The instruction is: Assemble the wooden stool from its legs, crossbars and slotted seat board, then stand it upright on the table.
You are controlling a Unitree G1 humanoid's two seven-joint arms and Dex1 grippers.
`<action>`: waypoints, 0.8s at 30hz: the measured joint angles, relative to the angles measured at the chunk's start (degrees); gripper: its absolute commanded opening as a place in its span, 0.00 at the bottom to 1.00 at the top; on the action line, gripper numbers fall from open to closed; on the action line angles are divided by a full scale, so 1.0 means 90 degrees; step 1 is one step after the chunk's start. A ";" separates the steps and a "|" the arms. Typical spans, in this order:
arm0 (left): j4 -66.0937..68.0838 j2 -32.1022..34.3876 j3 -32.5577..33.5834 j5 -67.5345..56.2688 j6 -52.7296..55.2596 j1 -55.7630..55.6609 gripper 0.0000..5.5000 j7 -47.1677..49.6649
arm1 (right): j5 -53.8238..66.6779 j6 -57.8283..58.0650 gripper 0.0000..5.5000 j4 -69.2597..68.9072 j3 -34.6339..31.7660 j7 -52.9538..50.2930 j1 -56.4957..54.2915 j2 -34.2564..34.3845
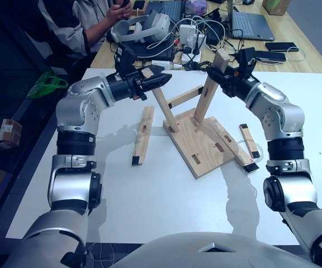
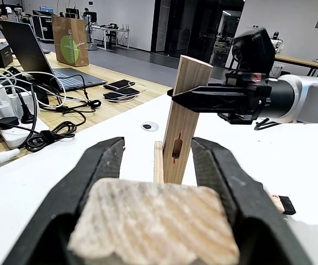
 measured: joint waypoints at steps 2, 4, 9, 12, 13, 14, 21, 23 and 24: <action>0.0001 0.0000 -0.0020 0.0001 -0.0031 0.0000 0.36 0.0000 | 0.0002 -0.0002 0.42 0.0146 -0.0006 0.0148 -0.0026 -0.0014; 0.0004 0.0000 -0.0038 0.0002 -0.0073 0.0000 0.36 0.0002 | 0.0002 -0.0007 0.35 0.0231 -0.0037 0.0203 -0.0076 -0.0019; 0.0007 0.0020 -0.0120 0.0008 -0.0191 -0.0001 0.36 -0.0009 | 0.0083 -0.0011 0.21 0.0402 -0.0242 0.0198 -0.0200 -0.0040; -0.0078 0.0048 -0.0191 0.0010 -0.0229 0.0028 0.36 -0.0002 | 0.0162 -0.0020 0.21 0.0643 -0.0382 0.0209 -0.0283 -0.0053; -0.0123 0.0064 -0.0210 0.0010 -0.0244 0.0053 0.36 0.0008 | 0.0166 -0.0020 0.21 0.0709 -0.0408 0.0214 -0.0318 -0.0052; -0.0146 0.0076 -0.0228 0.0010 -0.0265 0.0068 0.36 0.0014 | 0.0167 -0.0022 0.21 0.0755 -0.0431 0.0223 -0.0340 -0.0052; -0.0571 0.0189 -0.0359 0.0010 -0.0358 0.0299 0.37 0.0088 | 0.0164 -0.0319 0.21 0.1383 -0.0487 0.0320 -0.0567 -0.0019; -0.0659 0.0206 -0.0377 0.0011 -0.0377 0.0351 0.37 0.0124 | 0.0136 -0.0518 0.21 0.1759 -0.0477 0.0342 -0.0741 0.0012; -0.0681 0.0209 -0.0377 0.0010 -0.0390 0.0372 0.37 0.0133 | 0.0107 -0.0607 0.21 0.1909 -0.0472 0.0353 -0.0805 0.0022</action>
